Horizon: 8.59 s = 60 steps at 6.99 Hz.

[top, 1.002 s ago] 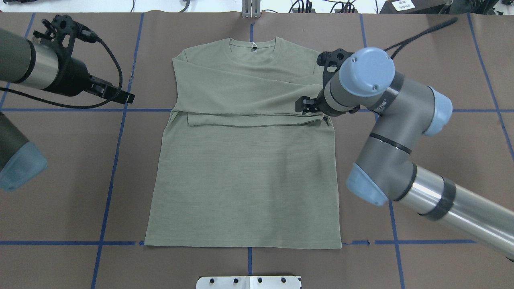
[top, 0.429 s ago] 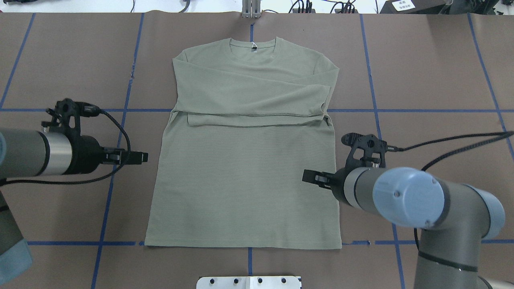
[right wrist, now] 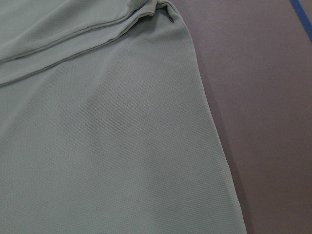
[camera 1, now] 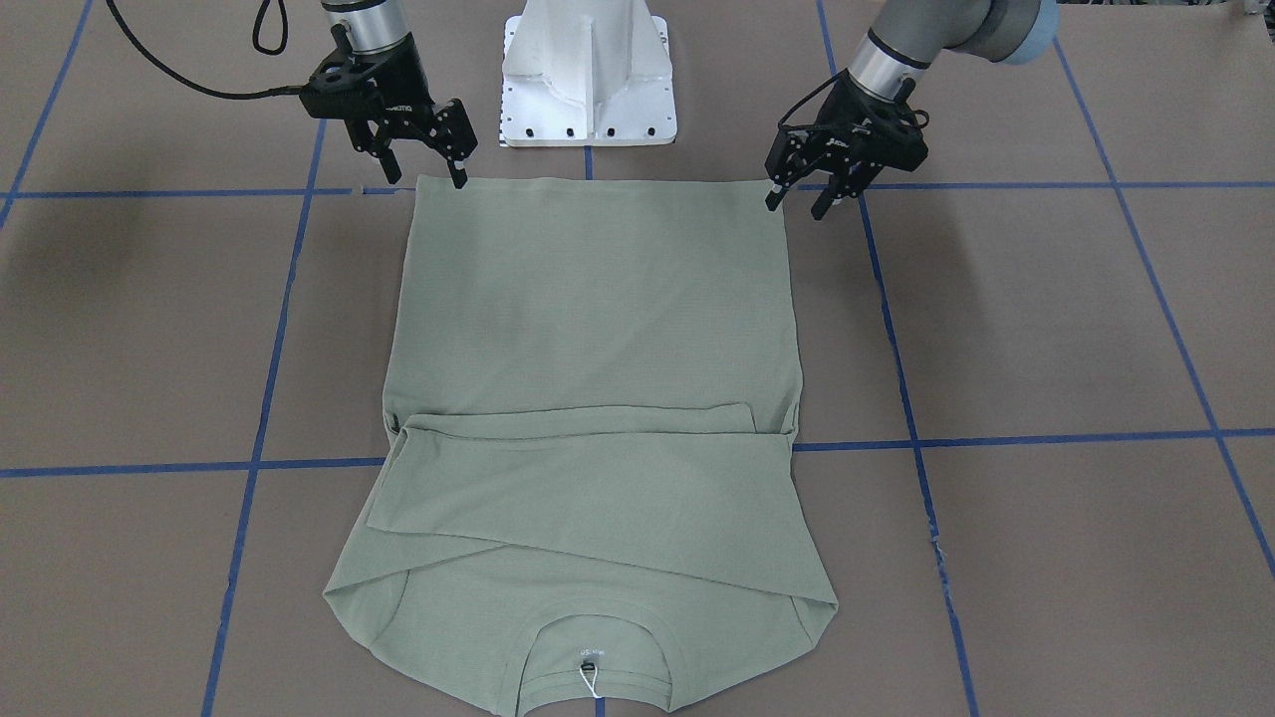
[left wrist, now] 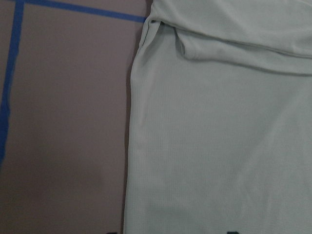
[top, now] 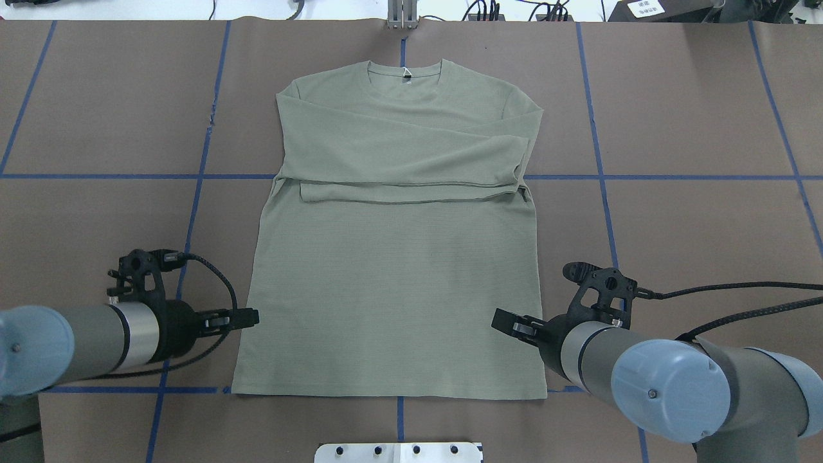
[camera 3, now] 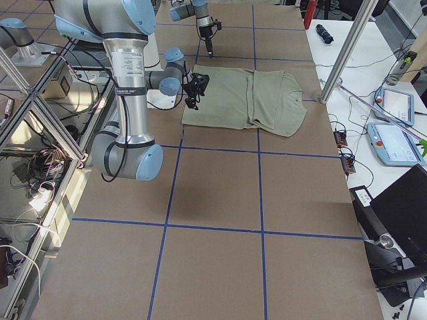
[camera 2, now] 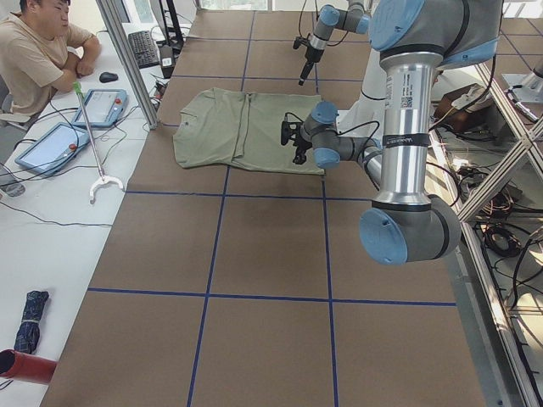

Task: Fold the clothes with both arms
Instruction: 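Move both grippers to the shirt hem corners nearest the robot, then align both grippers at the hem corners and close on the fabric, then lift the hem with both grippers and fold it toward the collar, then lower the hem onto the collar edge and open both grippers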

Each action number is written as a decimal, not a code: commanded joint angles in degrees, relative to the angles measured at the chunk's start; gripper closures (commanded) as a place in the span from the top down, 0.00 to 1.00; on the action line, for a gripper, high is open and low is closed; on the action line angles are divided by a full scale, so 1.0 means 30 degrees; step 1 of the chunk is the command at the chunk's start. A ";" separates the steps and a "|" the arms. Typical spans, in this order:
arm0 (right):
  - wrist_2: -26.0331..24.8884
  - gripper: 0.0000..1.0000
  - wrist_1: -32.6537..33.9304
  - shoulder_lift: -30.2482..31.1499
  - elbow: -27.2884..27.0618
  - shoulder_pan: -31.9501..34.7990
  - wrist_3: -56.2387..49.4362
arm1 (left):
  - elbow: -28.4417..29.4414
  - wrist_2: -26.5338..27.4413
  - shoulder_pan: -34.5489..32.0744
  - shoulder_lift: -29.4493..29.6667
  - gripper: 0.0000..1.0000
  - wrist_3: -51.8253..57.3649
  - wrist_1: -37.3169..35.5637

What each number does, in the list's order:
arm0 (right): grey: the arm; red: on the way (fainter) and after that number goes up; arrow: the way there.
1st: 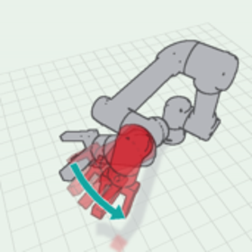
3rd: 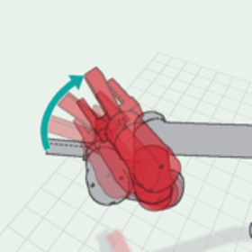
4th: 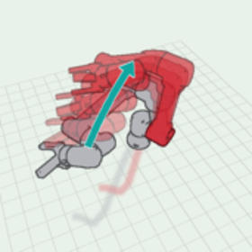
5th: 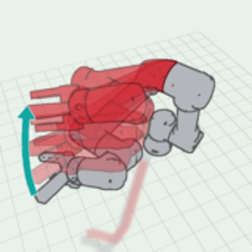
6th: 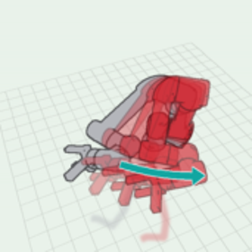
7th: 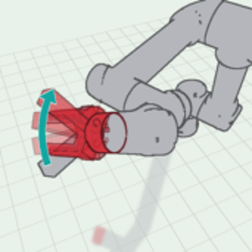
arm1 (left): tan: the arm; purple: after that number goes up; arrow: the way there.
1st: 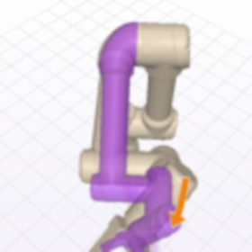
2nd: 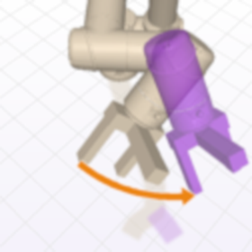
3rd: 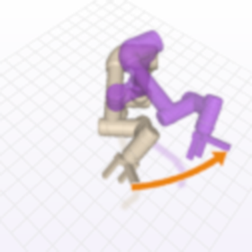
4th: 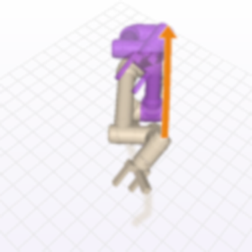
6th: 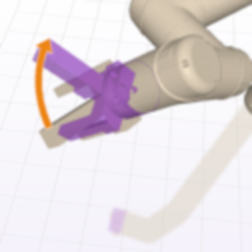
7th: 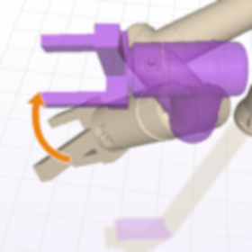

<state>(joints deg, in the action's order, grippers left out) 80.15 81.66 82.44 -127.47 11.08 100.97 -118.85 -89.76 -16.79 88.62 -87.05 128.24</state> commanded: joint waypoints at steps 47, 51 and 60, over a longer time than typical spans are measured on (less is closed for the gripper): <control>0.2015 0.00 0.9831 -0.6587 -0.0011 0.5606 -0.3818 | -0.3005 -0.3477 -0.7570 0.6096 0.00 0.6918 -1.0255; 0.2666 0.00 0.4521 -0.8897 0.8630 0.9220 -0.6489 | 0.4960 -0.3156 -0.8641 1.0291 0.00 0.8276 -0.9180; 0.4558 1.00 -0.0880 -0.9228 1.4049 0.9753 -0.8888 | 1.0795 -0.1776 -0.8025 1.1096 1.00 0.9941 -0.3489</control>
<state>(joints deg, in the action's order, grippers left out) 90.36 80.41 54.34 -84.50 40.12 77.40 -84.45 -94.75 -41.09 122.09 -59.09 117.37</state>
